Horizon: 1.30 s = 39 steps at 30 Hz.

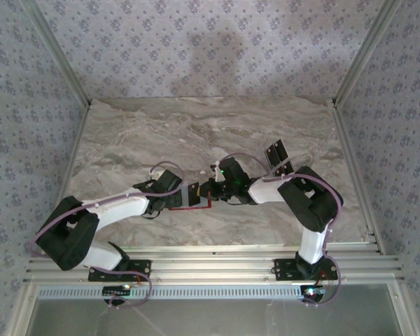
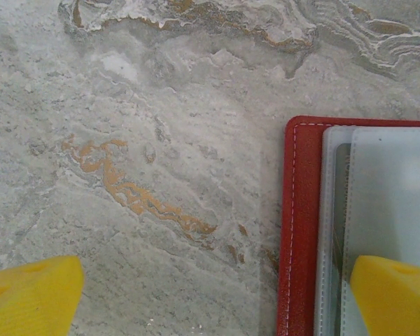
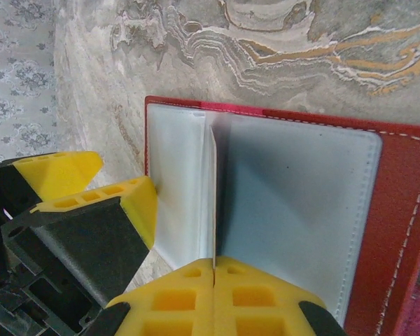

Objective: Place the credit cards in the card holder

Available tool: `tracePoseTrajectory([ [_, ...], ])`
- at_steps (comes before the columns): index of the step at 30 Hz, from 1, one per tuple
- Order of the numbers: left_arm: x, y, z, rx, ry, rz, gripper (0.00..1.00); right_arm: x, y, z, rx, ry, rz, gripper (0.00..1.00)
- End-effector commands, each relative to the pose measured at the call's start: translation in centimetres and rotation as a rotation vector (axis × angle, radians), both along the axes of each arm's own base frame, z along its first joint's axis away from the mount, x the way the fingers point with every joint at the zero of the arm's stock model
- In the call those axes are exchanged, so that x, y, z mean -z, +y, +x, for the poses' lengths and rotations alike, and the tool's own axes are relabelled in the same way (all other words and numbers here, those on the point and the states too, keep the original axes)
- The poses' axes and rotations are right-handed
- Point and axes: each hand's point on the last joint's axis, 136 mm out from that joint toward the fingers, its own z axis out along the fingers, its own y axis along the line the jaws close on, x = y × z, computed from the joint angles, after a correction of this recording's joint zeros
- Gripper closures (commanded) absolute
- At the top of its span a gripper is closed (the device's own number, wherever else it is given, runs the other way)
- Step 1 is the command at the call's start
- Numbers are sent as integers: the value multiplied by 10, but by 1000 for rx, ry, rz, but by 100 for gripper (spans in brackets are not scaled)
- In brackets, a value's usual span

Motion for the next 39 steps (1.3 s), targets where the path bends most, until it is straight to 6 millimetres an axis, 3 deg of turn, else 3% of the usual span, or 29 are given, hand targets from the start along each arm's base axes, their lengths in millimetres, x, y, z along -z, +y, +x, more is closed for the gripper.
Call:
tracePoseTrajectory([
  [1,15,13,-16,0,69,54,1,-11,4,-3,-24,-15,3,100],
  [13,6,21,-17,-49,31,47,1,-14,5,-1,-21,-20,11,100],
  [32,16,25,-22,-63,59,67,1,-28,3,3,2,-34,61,100],
  [39,16,25,-22,-62,61,69,1,-25,5,5,3,-22,67,100],
])
